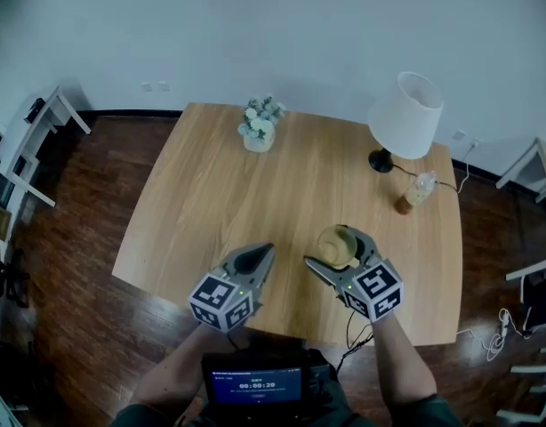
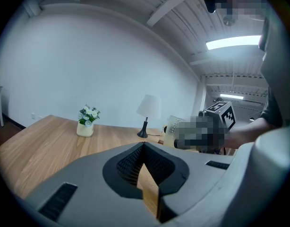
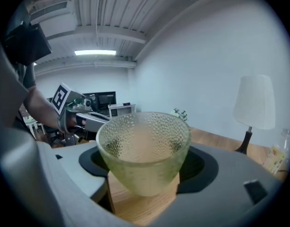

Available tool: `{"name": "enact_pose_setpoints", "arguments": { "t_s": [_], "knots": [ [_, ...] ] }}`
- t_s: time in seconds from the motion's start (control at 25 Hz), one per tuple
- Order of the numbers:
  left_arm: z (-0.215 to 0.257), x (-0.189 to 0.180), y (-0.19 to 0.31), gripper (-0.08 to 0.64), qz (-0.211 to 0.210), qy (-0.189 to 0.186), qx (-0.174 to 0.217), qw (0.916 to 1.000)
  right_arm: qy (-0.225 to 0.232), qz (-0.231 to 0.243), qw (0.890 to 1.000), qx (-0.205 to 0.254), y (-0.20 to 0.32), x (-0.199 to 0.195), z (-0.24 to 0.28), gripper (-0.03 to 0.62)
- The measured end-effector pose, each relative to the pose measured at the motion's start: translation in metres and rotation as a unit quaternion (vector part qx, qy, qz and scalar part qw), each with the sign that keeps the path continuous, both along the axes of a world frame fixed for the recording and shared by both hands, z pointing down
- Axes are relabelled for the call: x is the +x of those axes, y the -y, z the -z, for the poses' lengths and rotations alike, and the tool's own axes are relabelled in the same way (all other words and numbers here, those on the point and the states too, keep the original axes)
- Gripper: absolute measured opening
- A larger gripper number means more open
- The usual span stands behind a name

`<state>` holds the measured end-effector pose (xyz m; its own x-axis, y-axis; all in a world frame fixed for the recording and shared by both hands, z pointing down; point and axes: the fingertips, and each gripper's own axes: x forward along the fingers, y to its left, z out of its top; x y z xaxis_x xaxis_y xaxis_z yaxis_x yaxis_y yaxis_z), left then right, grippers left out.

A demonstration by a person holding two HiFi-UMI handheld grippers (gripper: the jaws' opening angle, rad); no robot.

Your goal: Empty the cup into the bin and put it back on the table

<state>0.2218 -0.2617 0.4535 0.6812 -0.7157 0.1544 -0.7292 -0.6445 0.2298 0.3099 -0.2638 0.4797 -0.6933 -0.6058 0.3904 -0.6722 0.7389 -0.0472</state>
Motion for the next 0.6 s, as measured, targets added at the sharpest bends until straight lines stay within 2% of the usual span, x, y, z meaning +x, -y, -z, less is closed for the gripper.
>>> {"name": "enact_pose_setpoints", "arguments": {
  "t_s": [0.24,0.6],
  "knots": [
    [0.039,-0.032,-0.004,0.002,0.025,-0.022,0.033,0.9989,-0.013,0.033,0.999,0.001,-0.002,-0.021,0.030,0.394],
    [0.064,-0.088,-0.012,0.002,0.094,-0.012,0.059,0.9937,0.003,0.075,0.997,0.013,0.001,-0.059,0.065,0.394]
  ]
}}
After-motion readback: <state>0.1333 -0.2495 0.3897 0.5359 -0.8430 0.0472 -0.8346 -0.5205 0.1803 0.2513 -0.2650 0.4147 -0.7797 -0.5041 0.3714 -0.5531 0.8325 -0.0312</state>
